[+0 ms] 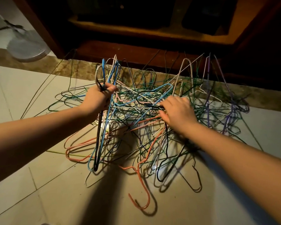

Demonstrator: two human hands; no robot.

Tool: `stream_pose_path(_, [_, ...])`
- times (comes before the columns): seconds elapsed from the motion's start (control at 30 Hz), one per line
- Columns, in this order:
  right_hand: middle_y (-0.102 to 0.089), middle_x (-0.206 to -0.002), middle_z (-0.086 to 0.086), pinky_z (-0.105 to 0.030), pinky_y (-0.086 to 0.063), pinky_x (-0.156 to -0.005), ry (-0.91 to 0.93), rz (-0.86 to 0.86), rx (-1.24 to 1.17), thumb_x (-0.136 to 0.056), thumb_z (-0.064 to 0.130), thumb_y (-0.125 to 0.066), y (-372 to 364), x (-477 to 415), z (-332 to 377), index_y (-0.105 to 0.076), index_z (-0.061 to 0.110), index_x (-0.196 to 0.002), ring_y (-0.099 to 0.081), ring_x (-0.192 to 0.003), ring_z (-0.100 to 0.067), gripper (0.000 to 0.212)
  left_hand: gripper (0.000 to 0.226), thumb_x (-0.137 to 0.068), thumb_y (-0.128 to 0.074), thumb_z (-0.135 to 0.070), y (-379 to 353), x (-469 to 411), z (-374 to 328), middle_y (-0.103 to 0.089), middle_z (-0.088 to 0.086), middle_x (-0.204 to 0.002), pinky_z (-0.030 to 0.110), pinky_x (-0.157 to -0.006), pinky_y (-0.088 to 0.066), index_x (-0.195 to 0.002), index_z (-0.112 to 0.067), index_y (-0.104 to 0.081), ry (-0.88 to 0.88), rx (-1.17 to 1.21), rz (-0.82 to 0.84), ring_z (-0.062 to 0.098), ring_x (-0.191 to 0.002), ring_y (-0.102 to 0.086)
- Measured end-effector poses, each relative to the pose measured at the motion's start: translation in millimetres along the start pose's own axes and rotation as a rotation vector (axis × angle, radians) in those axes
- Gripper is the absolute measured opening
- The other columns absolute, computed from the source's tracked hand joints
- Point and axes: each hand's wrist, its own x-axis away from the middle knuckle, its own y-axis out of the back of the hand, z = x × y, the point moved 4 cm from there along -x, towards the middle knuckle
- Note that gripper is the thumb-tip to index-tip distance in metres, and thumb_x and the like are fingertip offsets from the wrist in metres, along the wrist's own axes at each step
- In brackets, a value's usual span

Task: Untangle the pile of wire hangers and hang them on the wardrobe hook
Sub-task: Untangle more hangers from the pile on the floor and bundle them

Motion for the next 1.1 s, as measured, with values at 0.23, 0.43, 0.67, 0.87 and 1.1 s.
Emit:
stream_pose_path(0.23, [-0.057,-0.108,-0.010,-0.040,-0.033,-0.091,-0.030,-0.078,-0.009,-0.089,0.028,-0.054,8,7,-8,-0.061,0.009,-0.110,-0.050,-0.104,-0.029,0.030,0.013,-0.095,-0.050,-0.019,-21,22,-19,-0.036,-0.001,-0.060,0.016,-0.042,-0.027,-0.088,-0.017,-0.062,-0.045,-0.017,-0.008,0.002,-0.041,-0.033])
stream_pose_path(0.43, [-0.061,-0.089,-0.009,-0.038,-0.045,-0.076,-0.044,-0.236,-0.075,-0.081,0.031,-0.053,17,18,-11,-0.066,0.009,-0.093,-0.058,-0.084,-0.030,0.028,0.019,-0.089,-0.059,-0.021,-53,21,-31,-0.056,-0.004,-0.079,0.020,-0.058,-0.036,-0.108,-0.023,-0.063,-0.077,-0.109,0.074,0.002,-0.053,-0.039])
stream_pose_path(0.67, [-0.058,-0.105,-0.012,-0.036,-0.044,-0.086,-0.068,-0.305,-0.272,-0.081,0.021,-0.065,15,34,-15,-0.063,0.007,-0.107,-0.056,-0.098,-0.029,0.030,0.005,-0.091,-0.056,-0.015,-68,22,-30,-0.063,0.003,-0.075,0.018,-0.042,-0.029,-0.087,-0.017,-0.058,0.005,-0.069,0.174,0.007,-0.047,-0.036])
stream_pose_path(0.87, [-0.052,-0.114,-0.005,-0.026,-0.039,-0.085,-0.394,-0.281,-0.635,-0.085,0.025,-0.065,5,49,-30,-0.049,0.012,-0.121,-0.050,-0.098,-0.014,0.041,0.006,-0.091,-0.056,-0.015,-66,23,-26,-0.062,0.010,-0.084,0.020,-0.046,-0.033,-0.086,-0.014,-0.058,0.015,-0.085,0.144,0.007,-0.050,-0.039])
stream_pose_path(1.1, [-0.056,-0.117,0.000,-0.028,-0.030,-0.089,-0.430,-0.308,-0.424,-0.088,0.029,-0.058,11,54,-51,-0.057,0.017,-0.116,-0.044,-0.113,-0.021,0.030,0.005,-0.093,-0.053,-0.014,-66,28,-32,-0.060,0.005,-0.076,0.024,-0.051,-0.030,-0.091,-0.012,-0.057,0.010,-0.038,0.152,0.010,-0.054,-0.037])
